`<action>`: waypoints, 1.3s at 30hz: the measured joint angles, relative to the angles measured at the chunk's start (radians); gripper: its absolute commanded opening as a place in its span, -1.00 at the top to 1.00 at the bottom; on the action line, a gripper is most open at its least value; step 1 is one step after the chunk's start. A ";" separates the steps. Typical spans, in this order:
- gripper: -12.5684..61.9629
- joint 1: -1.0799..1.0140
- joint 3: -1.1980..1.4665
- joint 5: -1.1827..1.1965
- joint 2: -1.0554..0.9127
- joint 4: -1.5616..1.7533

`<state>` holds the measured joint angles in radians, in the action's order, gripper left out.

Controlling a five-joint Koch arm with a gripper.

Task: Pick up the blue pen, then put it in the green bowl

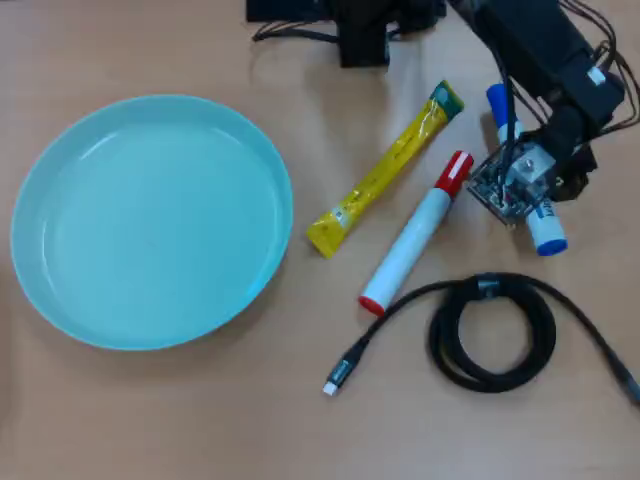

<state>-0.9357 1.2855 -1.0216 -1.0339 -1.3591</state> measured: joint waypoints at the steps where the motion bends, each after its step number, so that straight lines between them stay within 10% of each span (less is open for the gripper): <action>1: 0.84 0.002 0.000 0.002 0.000 0.000; 24: 0.84 0.081 -0.195 0.160 -0.126 -0.255; 39: 0.84 0.041 -0.341 0.778 -0.270 -0.295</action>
<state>-0.8943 0.9449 -0.2439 -1.3039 -1.6536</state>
